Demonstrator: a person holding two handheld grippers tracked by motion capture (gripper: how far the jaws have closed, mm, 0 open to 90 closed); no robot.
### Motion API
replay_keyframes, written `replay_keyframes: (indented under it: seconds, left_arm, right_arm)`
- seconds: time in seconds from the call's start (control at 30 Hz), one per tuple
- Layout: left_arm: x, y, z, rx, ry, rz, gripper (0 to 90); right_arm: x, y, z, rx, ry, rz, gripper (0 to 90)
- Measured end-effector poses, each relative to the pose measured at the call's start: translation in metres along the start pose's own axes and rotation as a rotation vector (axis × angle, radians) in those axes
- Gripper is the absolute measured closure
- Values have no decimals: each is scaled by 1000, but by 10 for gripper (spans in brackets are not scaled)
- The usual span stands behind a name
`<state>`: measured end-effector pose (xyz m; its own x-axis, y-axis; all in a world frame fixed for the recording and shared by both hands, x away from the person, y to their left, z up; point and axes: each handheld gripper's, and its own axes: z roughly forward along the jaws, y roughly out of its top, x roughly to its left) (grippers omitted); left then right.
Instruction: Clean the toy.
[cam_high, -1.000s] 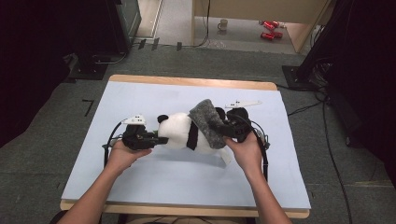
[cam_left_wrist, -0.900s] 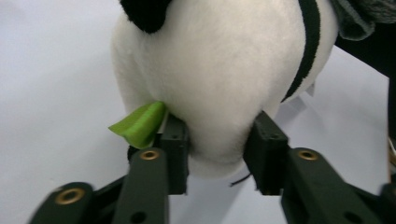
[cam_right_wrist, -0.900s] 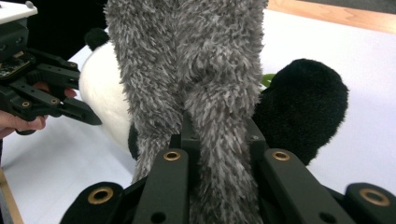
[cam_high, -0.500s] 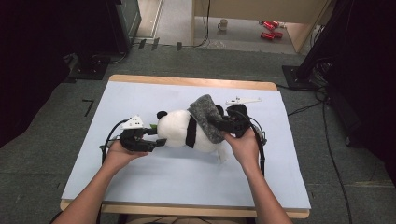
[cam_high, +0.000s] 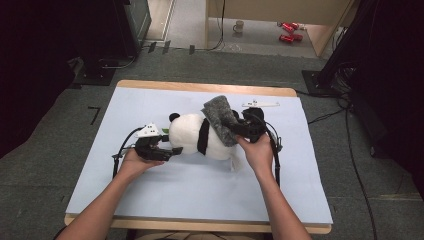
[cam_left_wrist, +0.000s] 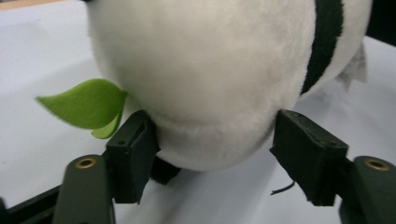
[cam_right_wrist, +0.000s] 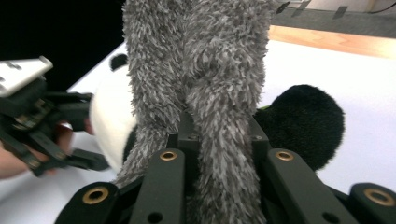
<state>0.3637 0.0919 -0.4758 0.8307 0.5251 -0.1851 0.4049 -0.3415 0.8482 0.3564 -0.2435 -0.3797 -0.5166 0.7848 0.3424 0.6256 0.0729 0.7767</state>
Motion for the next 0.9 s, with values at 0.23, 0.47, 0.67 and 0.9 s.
replay_keyframes:
  seconds: [0.23, 0.47, 0.67, 0.9]
  left_arm:
    - [3, -2, 4, -28, -1, -9, 345]
    - [5, -3, 7, -59, 3, -22, 371]
    - [8, -3, 8, -63, -20, -74, 397]
    - [5, 3, 2, -22, -22, -92, 601]
  right_arm:
    - [3, 1, 0, -7, -12, -11, 767]
    - [2, 1, -3, -6, -24, -17, 767]
    - [1, 1, -3, -8, -24, -10, 767]
    - [8, 9, -16, -13, -25, 16, 788]
